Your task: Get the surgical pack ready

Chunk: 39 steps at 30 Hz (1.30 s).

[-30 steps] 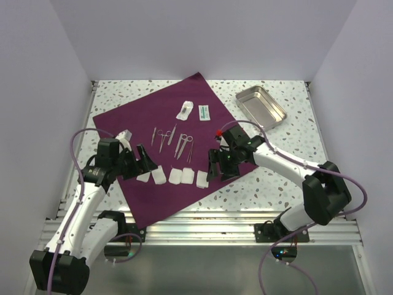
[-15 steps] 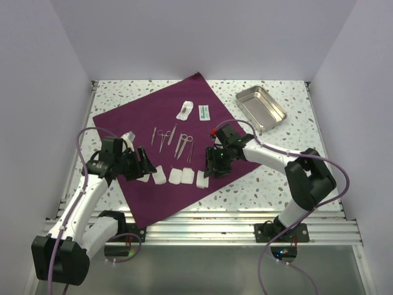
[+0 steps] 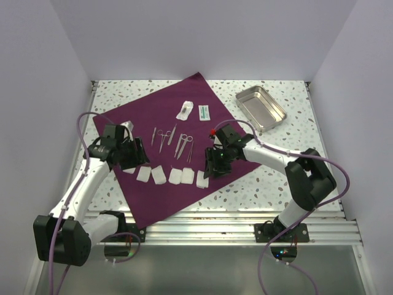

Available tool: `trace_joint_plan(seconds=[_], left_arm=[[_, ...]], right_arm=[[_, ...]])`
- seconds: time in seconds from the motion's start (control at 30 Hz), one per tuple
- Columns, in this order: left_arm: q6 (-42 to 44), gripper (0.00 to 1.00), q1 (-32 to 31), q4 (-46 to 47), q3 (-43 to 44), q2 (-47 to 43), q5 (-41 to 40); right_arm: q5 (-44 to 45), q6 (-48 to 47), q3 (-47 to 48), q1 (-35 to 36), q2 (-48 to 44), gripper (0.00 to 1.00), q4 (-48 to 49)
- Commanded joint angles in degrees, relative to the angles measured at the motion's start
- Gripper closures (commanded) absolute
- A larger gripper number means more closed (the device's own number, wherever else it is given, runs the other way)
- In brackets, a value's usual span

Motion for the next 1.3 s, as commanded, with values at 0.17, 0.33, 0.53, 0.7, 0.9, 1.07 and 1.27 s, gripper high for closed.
trace_joint_plan(seconds=[0.17,0.33,0.53,0.7,0.9,1.07,1.27], left_arm=[[-0.3,0.39,0.3,0.3,-1.3,-3.3,3.2],[0.0,0.39,0.3,0.7,-1.8,-4.2,3.8],[0.4,0.39,0.3,1.7,-1.9,-3.8,4.8],[1.1,0.39,0.3,1.9,-1.9,-3.8,4.9],[1.6,0.38,0.3,2.0,-2.0,-3.8,5.5],[2.0,0.38,0.3,1.9,-1.9,-3.9,6.0],[2.3,0.38,0.3,1.8,-1.9,-4.1,6.6]], right_arm=[[0.3,3.6,-2.0,0.1,2.5,0.57,7.2],[1.3,4.3,-2.9,0.1,3.2,0.58,7.8],[1.1,5.1,-3.5,0.1,4.4,0.6,8.8],[1.2,6.0,-3.6,0.1,5.1,0.62,9.9],[2.2,6.6,-3.5,0.4,6.4,0.63,10.5],[2.2,7.2,-3.2,0.7,7.4,0.65,11.0],[3.6,8.1,-1.4,1.9,8.3,0.69,10.2]])
